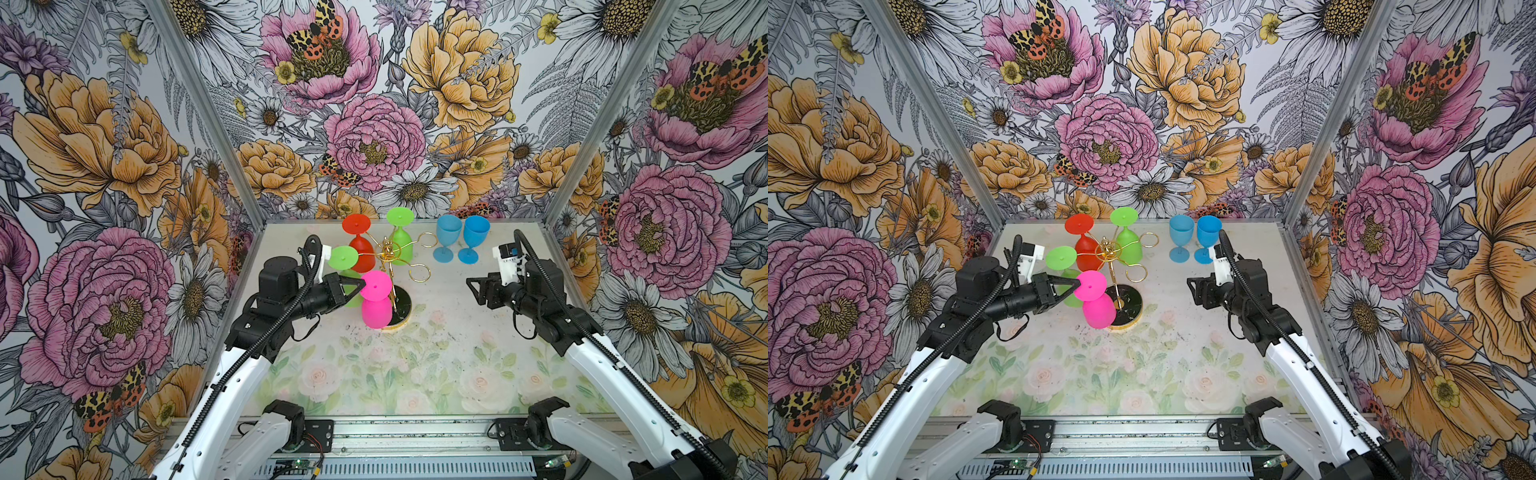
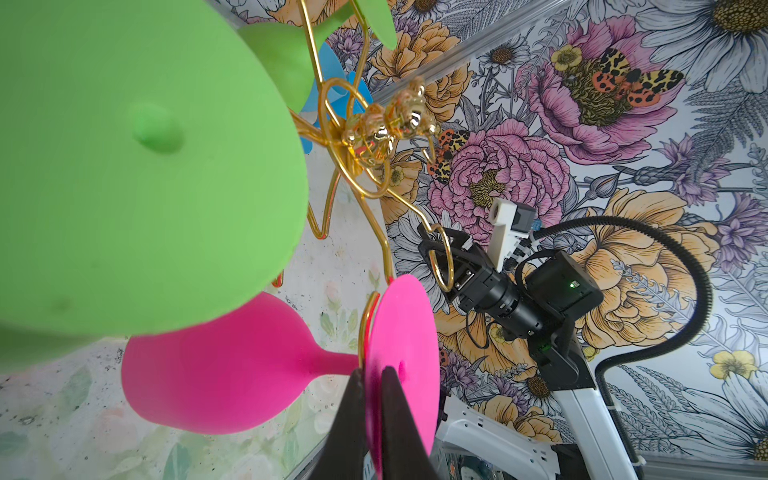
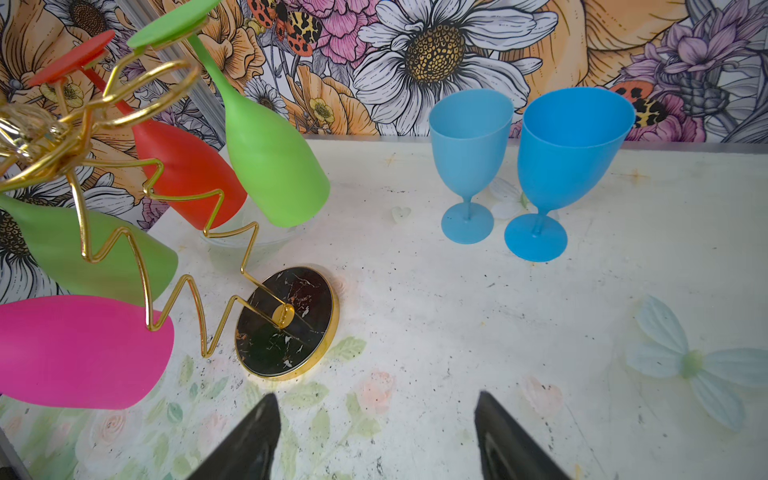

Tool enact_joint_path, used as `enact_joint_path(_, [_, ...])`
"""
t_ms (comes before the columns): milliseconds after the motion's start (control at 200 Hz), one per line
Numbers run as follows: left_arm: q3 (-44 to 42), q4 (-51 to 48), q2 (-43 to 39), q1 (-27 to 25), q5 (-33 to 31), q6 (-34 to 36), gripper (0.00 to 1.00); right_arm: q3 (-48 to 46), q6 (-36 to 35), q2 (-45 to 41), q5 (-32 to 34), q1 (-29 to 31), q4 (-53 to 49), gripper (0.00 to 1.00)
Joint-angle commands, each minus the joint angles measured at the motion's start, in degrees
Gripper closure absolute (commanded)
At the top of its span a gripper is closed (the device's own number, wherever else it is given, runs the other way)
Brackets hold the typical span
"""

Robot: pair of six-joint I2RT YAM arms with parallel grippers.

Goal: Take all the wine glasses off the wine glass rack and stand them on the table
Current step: 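Close the left gripper on the pink glass base on the rack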

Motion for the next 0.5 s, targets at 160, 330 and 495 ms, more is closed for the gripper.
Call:
enact_joint_path(160, [1.14,1.71,-1.33,0.90,2.11,-1.65,0.95,-1.03,0.71,-2.17,1.18,0.41,2.42,0.26])
enact_joint_path(330, [1.09,2.52,-1.06,0.98,3.26,-2.13,0.96,-0.83,0.69,-2.15,1.28,0.49,2.76,0.26])
enact_joint_path(495, [1.22,3.07,-1.06,1.22,3.91,-2.73,1.00,-1.04,0.68,-2.20,1.28,0.45,2.81,0.26])
